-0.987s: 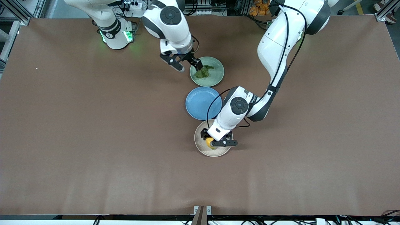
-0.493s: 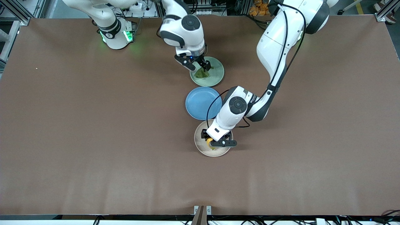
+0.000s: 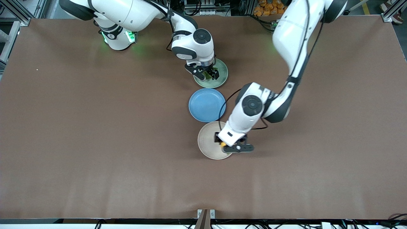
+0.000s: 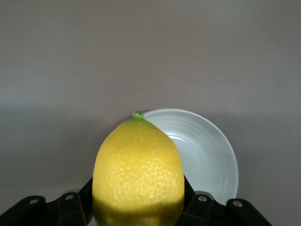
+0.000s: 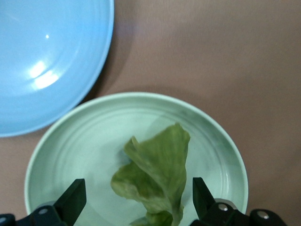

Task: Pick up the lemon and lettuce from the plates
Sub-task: 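Lift the lemon with the left gripper while the right gripper grasps the lettuce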

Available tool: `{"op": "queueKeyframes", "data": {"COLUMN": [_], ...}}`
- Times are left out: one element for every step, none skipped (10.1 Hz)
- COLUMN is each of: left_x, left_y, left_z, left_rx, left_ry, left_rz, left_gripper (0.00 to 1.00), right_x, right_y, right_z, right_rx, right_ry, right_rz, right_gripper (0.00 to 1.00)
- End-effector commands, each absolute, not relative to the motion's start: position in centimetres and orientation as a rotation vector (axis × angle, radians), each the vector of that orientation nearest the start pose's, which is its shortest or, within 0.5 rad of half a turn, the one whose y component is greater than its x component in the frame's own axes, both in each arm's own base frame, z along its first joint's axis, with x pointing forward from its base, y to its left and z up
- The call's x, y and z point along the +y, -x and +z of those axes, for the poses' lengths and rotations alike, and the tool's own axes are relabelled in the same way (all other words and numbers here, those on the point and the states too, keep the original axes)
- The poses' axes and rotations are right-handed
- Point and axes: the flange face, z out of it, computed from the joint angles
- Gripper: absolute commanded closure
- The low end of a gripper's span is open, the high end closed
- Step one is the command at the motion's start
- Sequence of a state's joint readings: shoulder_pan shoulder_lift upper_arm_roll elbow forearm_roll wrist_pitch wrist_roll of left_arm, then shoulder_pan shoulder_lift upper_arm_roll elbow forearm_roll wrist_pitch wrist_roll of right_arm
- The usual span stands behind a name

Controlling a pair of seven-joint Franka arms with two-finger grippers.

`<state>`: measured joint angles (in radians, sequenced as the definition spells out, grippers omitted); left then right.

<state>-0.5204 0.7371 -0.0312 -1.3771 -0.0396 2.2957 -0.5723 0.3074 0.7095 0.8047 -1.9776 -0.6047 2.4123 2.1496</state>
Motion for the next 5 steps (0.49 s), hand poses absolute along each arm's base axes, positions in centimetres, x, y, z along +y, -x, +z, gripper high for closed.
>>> {"op": "queueKeyframes", "data": {"left_x": [-32.5, -28.9, -26.2, -24.7, -23.5], "left_y": [-64.7, -64.8, -65.0, -64.9, -64.7], "left_z": [35.1, 36.6, 37.3, 36.9, 35.7], "left_rx": [-0.004, 0.052, 0.066, 0.044, 0.05], "left_ry": [3.173, 3.142, 3.123, 3.107, 3.061], "left_rz": [-0.106, -0.014, 0.052, 0.107, 0.126], "left_gripper": [1.0, 1.0, 1.0, 1.0, 1.0], "right_x": [54.3, 54.4, 54.5, 54.3, 53.9], "right_y": [-27.7, -27.1, -26.7, -26.8, -27.0], "right_z": [19.6, 19.4, 19.3, 19.2, 19.0], "right_rx": [1.045, 1.004, 0.979, 0.933, 0.91], "right_ry": [2.938, 2.956, 2.97, 2.993, 3.029], "right_rz": [0.093, 0.073, 0.069, 0.064, 0.052], "right_gripper": [0.63, 0.92, 1.0, 1.0, 1.0]}}
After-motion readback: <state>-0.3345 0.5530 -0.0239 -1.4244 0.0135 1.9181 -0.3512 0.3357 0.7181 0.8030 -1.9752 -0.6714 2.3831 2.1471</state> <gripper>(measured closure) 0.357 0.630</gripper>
